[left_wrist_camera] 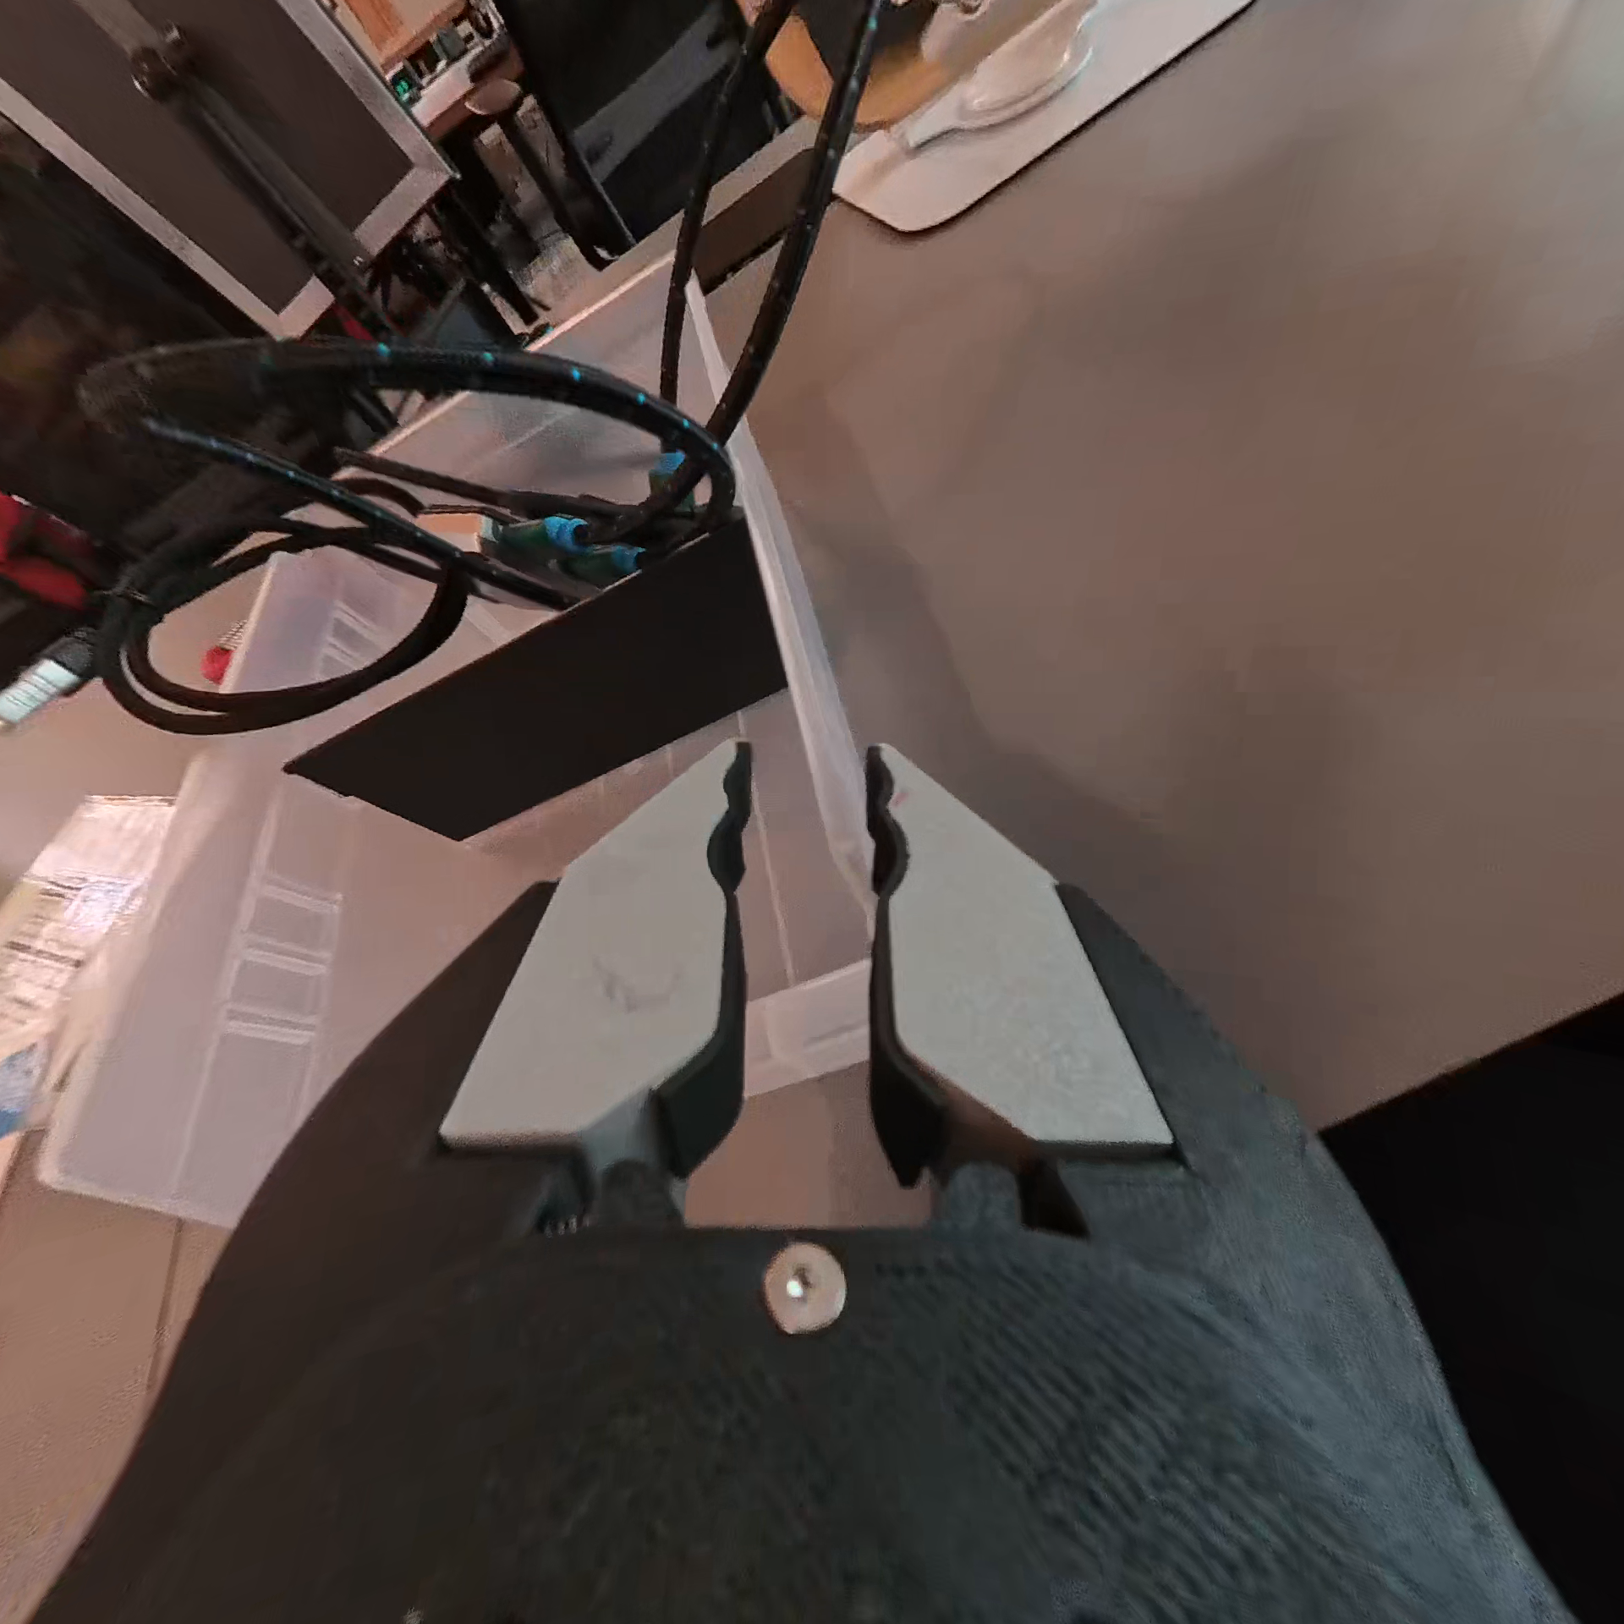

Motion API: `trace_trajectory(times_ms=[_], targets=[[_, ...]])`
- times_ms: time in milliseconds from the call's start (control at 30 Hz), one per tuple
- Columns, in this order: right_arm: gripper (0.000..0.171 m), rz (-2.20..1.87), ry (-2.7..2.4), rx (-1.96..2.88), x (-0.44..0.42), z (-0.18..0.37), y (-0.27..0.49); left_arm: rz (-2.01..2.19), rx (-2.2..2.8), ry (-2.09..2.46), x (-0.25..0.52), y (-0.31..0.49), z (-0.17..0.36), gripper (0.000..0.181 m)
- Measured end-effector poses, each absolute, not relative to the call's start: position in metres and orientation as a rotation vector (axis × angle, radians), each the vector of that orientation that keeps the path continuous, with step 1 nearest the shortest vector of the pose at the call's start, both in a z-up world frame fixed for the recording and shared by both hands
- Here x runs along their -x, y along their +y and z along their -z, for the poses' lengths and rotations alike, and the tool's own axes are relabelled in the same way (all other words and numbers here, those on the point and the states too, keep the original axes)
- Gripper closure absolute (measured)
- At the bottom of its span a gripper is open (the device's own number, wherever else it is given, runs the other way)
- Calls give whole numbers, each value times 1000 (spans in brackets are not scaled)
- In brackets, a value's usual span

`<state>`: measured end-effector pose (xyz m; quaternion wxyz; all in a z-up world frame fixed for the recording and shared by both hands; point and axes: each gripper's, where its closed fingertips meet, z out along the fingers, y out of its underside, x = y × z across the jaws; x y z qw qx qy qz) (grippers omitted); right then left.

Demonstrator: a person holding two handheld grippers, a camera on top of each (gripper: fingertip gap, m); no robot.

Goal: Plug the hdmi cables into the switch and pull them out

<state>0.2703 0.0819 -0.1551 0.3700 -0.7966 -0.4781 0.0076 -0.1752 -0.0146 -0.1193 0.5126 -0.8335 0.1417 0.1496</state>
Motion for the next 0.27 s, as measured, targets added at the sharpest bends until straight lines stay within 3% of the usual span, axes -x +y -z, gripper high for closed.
trace_trajectory(times_ms=[33, 200, 267], targets=[[102, -61, -1239, 2037, -275, 156, 87, -345, 2002, 332, 174, -12, 122, 164], [90, 73, -1154, 2092, -335, 151, 131, -362, 2031, 145, 173, 9, 129, 174], [101, 153, -1088, 2099, -361, 143, 143, -327, 2043, 202, 159, 11, 132, 149]])
